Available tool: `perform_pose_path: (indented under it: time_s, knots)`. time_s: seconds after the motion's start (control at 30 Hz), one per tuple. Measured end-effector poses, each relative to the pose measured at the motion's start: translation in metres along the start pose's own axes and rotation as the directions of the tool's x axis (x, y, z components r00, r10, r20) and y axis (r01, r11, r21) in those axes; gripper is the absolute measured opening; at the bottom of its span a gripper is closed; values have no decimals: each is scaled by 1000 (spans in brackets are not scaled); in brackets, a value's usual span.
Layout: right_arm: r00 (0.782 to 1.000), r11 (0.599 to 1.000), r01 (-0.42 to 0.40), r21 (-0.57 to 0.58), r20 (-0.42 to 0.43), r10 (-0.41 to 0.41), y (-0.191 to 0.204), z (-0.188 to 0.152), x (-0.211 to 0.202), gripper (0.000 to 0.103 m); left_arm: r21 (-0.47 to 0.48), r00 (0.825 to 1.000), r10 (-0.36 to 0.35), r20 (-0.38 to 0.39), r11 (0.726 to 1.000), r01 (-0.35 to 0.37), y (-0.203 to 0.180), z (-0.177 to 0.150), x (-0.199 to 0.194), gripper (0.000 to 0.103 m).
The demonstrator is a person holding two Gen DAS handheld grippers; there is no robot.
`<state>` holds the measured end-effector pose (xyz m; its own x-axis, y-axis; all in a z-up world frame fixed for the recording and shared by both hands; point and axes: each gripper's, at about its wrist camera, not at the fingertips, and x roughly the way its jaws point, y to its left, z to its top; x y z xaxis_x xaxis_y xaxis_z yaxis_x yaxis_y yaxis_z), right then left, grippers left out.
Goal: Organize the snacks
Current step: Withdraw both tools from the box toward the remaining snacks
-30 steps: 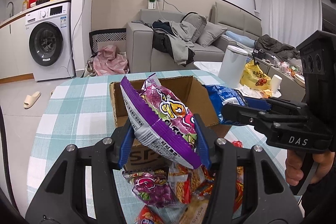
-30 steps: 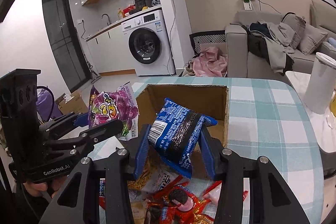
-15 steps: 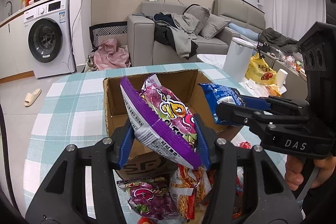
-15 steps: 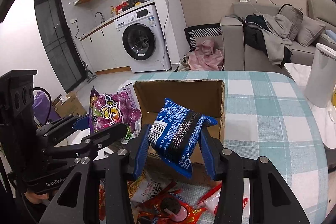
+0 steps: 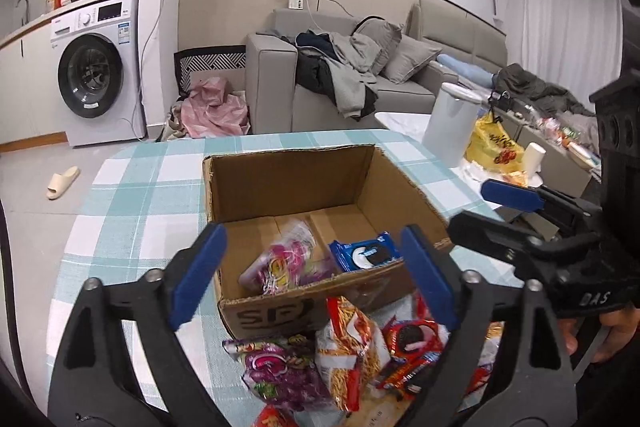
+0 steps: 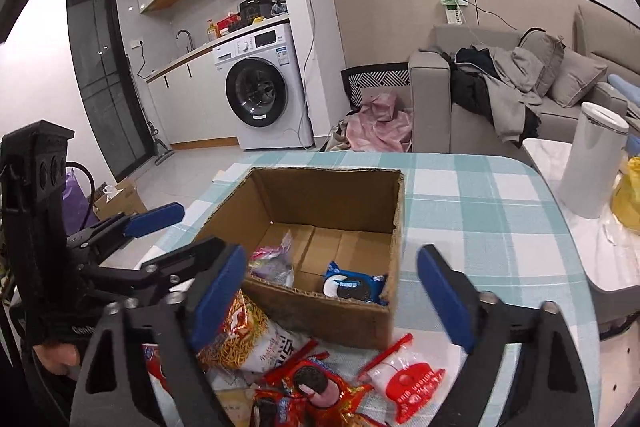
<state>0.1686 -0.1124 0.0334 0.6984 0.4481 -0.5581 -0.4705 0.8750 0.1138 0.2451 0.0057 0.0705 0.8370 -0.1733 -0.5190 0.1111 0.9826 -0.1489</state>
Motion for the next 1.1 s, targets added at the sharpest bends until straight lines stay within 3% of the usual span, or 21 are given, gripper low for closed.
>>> perform_pose_path:
  time_s: [0.07, 0.63, 1.1]
  knots:
    - [1000, 1000, 3, -9, 2, -3, 0, -3, -8, 101, 1, 1000, 14, 9, 1000, -14, 0, -2, -9, 103]
    - [999, 999, 43, -18, -33, -43, 6, -37, -43, 103, -13, 998, 58, 30, 998, -58, 16, -45, -93, 102]
    - [994, 997, 79, -4, -79, -79, -2, -69, -57, 103, -35, 996, 91, 5, 995, -90, 25, -80, -129, 102]
